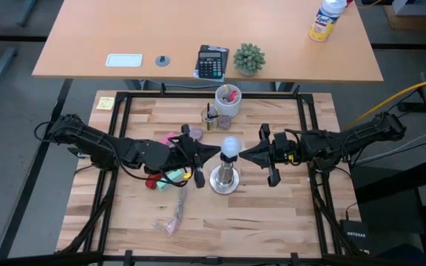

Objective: Screw lightbulb
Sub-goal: Insert the lightbulb to the lamp

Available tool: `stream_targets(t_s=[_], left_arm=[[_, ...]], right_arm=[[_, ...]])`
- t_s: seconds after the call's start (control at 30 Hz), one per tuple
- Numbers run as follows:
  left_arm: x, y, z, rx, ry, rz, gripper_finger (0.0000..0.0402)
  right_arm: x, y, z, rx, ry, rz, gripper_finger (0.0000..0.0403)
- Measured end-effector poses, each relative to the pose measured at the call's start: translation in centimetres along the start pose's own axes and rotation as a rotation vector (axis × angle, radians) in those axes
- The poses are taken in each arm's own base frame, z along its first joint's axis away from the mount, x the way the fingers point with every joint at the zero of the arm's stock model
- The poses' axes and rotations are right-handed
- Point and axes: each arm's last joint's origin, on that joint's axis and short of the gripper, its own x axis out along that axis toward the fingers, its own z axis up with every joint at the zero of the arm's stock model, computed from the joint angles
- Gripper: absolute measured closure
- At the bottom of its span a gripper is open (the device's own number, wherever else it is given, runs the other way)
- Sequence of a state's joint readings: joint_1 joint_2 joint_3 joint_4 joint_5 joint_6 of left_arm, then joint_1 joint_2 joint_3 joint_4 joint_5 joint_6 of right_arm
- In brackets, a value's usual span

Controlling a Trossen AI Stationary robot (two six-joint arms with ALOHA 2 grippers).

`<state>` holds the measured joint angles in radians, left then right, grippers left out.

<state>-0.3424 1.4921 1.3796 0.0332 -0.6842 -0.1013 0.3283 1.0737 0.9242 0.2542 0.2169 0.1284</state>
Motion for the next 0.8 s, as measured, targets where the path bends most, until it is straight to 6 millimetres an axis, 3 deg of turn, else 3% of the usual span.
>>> stream_targets(t_s=[0.33, 0.57, 0.8], left_arm=[[-0.3, -0.3, 0.0, 0.009, -0.003, 0.012, 0.0399], [-1.8, -0.9, 0.6, 0.053, -0.026, 0.05, 0.0399], [-2.4, -1.1, 1.3, 0.06, -0.065, -0.003, 0.0399]], right_arm=[[-0.3, 0.0, 0.3, 0.003, -0.008, 0.001, 0.0389], [-1.4, -0.2, 1.0, 0.004, -0.016, 0.002, 0.0389], [-1.9, -0.6, 1.8, -0.059, -0.073, -0.113, 0.0389]])
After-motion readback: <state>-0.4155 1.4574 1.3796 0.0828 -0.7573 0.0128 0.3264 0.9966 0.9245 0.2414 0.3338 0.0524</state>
